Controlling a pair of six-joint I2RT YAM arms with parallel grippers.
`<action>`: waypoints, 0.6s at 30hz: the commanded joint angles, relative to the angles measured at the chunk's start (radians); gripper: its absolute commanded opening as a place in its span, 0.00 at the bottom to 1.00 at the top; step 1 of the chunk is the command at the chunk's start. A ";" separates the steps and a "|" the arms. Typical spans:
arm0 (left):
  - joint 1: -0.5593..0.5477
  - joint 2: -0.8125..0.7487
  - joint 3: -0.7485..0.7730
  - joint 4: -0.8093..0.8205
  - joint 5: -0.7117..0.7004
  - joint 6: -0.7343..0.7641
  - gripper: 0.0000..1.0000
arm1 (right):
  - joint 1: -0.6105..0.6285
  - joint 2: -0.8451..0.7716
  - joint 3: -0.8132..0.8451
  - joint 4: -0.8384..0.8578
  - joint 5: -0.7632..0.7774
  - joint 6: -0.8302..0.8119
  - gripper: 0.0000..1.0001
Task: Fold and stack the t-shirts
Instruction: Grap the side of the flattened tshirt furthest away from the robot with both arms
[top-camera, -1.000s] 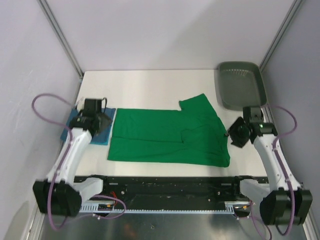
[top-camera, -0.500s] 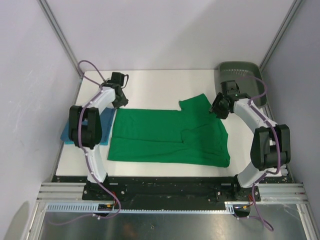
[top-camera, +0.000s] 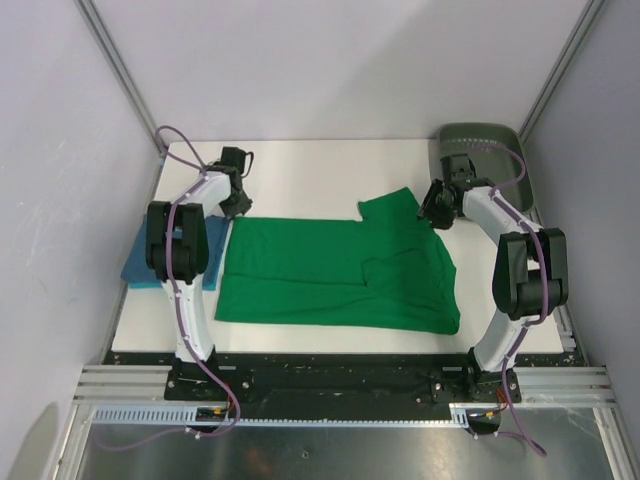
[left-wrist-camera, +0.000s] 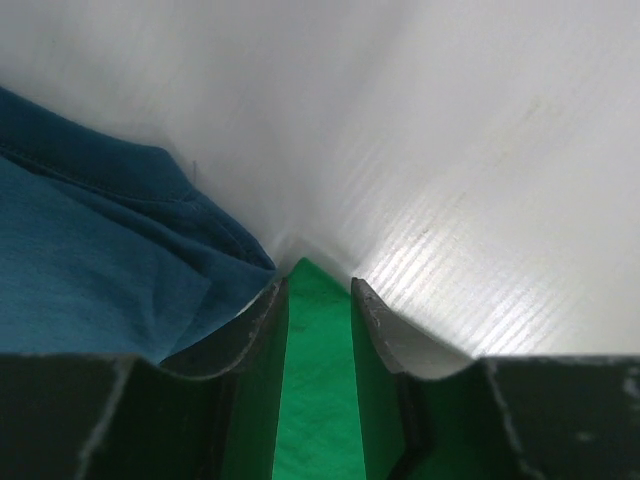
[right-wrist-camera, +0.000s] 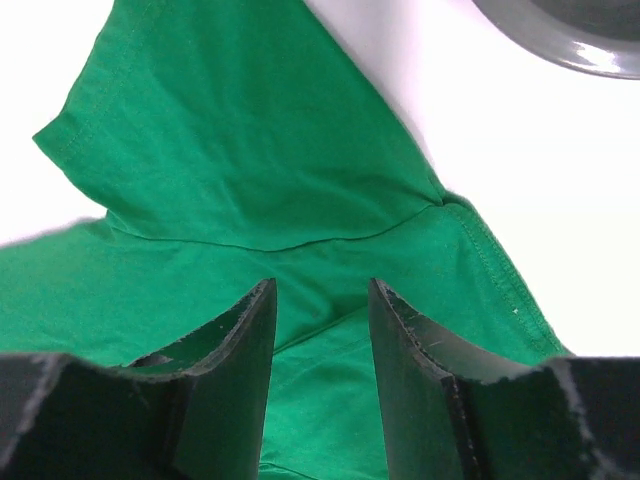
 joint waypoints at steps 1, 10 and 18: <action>0.009 0.017 0.035 0.009 -0.045 -0.029 0.36 | -0.005 0.022 0.047 0.021 -0.016 -0.026 0.46; 0.015 0.065 0.059 0.009 -0.046 -0.026 0.36 | 0.000 0.050 0.048 0.039 -0.021 -0.031 0.45; 0.016 0.068 0.054 0.009 -0.050 -0.024 0.20 | 0.004 0.082 0.080 0.061 0.019 -0.072 0.45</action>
